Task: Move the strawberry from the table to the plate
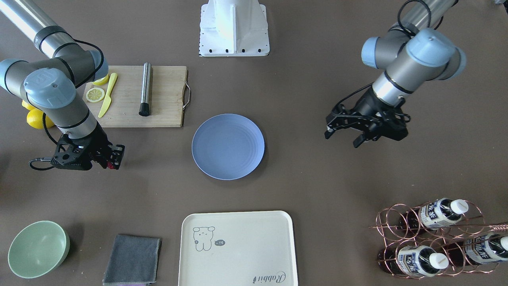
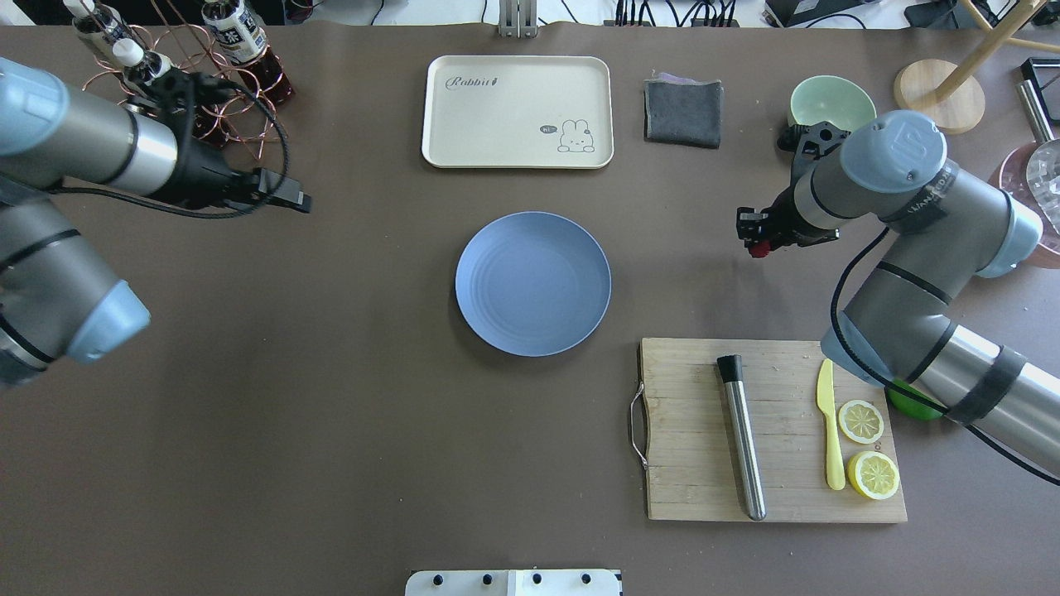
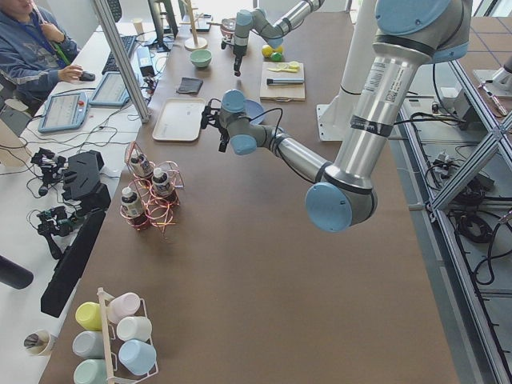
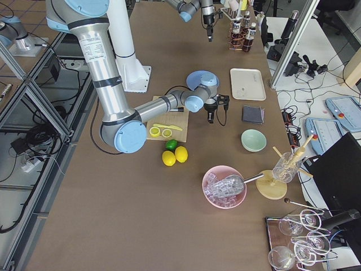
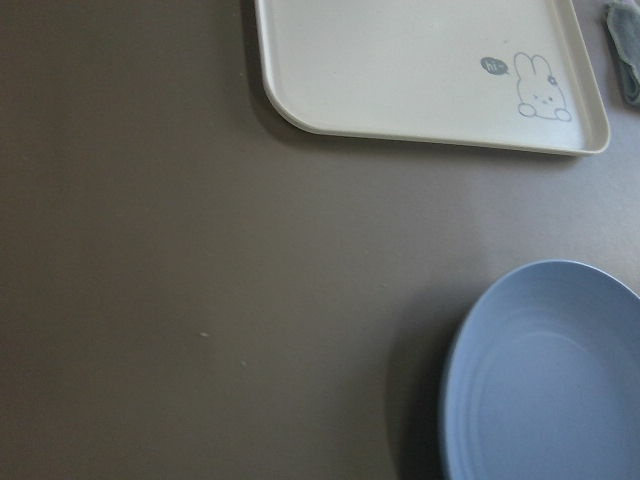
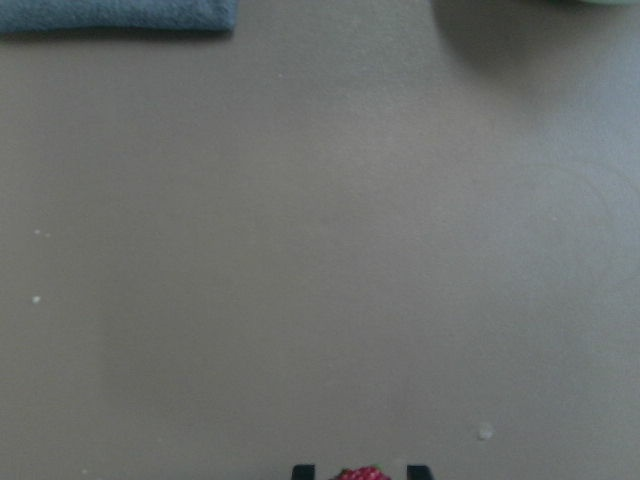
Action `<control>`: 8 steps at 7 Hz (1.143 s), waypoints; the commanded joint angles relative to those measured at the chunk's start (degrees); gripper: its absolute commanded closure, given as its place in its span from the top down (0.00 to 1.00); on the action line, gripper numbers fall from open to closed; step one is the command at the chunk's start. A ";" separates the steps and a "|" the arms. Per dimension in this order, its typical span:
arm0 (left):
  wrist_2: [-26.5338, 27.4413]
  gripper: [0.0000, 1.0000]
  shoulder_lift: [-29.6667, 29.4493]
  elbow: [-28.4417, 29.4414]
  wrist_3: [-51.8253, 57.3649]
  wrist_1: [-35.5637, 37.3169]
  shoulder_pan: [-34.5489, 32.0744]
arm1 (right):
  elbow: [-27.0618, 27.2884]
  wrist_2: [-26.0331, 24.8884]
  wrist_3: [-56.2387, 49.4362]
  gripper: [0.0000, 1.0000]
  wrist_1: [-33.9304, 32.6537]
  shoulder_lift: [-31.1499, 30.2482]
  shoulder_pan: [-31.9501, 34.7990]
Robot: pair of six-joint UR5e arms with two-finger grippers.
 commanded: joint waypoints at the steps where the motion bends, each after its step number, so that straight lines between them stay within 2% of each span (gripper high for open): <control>1: -8.93 0.98 5.54 -0.44 20.83 12.37 -15.34 | 2.26 -0.25 7.88 0.00 -12.99 10.64 -1.99; 2: -8.85 0.98 6.35 -0.36 30.34 19.50 -21.06 | 1.74 -1.56 13.05 0.00 -13.56 14.00 -4.01; 3: -8.94 0.98 6.44 -0.01 42.27 27.14 -27.55 | 0.86 -5.40 17.81 0.00 -14.35 17.51 -7.07; 4: -8.24 0.98 6.27 0.69 57.35 37.84 -33.01 | -1.67 -6.92 20.90 0.00 -16.27 22.07 -9.28; 5: -6.24 0.98 6.27 1.92 64.38 46.47 -36.81 | -6.31 -9.02 23.10 0.00 -16.29 26.21 -11.22; 6: -6.56 0.98 6.35 1.84 65.23 54.74 -39.72 | -9.22 -10.87 23.39 0.00 -15.85 27.99 -12.71; 8: -7.27 0.98 12.84 0.43 64.98 48.70 -41.59 | -11.88 -14.39 23.83 0.00 -14.28 28.18 -16.05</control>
